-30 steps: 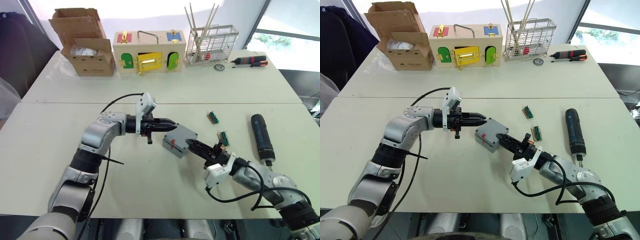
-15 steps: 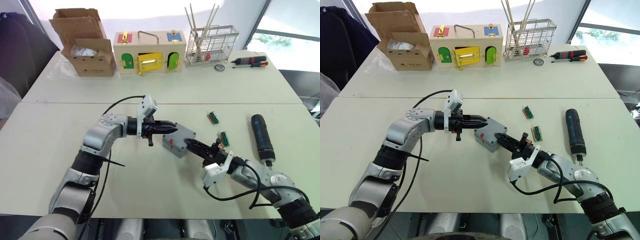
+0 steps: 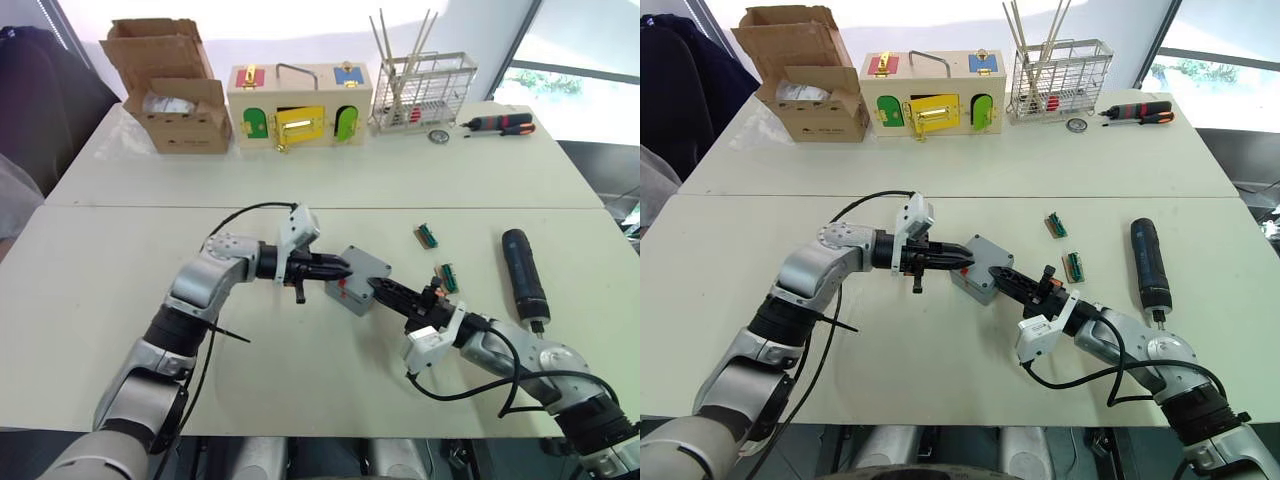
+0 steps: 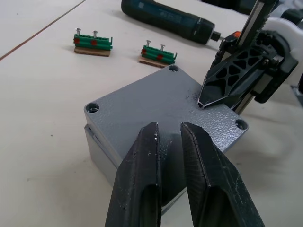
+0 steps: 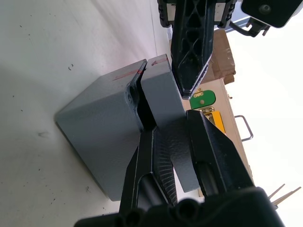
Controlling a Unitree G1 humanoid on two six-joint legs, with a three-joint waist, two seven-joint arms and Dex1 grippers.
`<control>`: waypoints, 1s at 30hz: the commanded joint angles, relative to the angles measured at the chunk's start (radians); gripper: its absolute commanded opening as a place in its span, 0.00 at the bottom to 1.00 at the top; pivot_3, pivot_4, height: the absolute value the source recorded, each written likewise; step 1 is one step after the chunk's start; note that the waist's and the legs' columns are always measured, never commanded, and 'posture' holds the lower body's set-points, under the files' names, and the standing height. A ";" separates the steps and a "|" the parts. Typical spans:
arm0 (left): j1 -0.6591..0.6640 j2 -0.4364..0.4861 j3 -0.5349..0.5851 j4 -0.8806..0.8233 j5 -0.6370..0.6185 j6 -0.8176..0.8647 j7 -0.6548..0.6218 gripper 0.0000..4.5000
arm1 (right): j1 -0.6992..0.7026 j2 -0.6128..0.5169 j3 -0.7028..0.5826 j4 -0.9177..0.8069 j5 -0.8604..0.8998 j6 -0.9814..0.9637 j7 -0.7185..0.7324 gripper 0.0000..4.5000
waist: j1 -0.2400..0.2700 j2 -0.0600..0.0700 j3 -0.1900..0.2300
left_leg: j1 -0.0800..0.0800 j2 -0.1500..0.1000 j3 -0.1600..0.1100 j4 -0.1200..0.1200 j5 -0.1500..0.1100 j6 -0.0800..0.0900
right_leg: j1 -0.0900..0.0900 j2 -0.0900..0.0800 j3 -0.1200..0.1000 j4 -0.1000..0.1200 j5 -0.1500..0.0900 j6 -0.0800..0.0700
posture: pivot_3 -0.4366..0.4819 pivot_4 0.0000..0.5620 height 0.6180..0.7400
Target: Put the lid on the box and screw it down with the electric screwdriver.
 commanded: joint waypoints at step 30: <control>0.062 0.005 -0.121 0.097 0.164 -0.023 0.062 0.00 | 0.047 -0.054 0.021 0.028 0.042 -0.019 0.051 0.86 | 0.000 -0.001 -0.037 | 0.046 0.000 -0.003 -0.017 -0.010 0.015 | 0.048 0.000 0.001 -0.019 -0.011 0.002 | 0.48 0.27 0.92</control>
